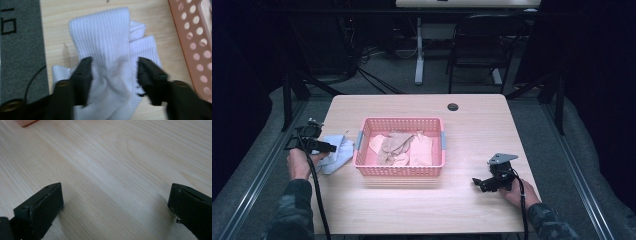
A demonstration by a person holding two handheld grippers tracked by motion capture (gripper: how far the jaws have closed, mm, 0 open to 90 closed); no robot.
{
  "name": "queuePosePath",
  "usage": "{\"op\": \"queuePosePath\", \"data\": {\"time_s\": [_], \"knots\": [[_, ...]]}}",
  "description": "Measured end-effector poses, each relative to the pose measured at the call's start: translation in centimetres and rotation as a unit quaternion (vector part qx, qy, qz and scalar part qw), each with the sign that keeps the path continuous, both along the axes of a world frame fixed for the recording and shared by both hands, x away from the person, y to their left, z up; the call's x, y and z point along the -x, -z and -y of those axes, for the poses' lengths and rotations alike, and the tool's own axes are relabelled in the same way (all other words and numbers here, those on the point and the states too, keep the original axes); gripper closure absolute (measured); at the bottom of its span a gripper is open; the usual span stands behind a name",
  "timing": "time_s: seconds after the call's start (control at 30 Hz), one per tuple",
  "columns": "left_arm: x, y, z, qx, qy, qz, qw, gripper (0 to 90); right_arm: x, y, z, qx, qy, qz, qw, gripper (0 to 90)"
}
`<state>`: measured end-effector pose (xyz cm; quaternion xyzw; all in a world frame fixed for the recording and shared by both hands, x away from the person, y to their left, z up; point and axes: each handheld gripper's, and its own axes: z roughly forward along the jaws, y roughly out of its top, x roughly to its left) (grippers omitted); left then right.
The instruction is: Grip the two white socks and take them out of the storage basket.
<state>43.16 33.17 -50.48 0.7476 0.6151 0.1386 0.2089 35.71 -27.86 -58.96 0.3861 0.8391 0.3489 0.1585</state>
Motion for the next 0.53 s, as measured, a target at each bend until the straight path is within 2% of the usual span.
{"op": "queuePosePath", "data": {"time_s": [0.1,0.2,0.33,0.53], "knots": [[0.9,-0.6,-0.1,-0.002,0.0,0.014,0.9999,19.1,0.0,0.0,0.0,0.0,0.0,0.0,1.0,0.0],[2.4,-1.3,-0.2,-0.002,0.004,0.03,0.9995,12.2,0.0,0.0,0.0,0.0,0.0,0.0,1.0,0.0],[3.9,-1.9,-0.2,-0.006,0.013,0.039,0.9991,0.0,0.0,0.0,0.0,-0.001,-0.001,-0.001,1.0,0.0],[5.7,-2.2,-0.2,-0.005,0.016,0.056,0.9983,0.0,-0.1,0.0,0.0,-0.001,-0.002,-0.001,1.0,0.0]]}}
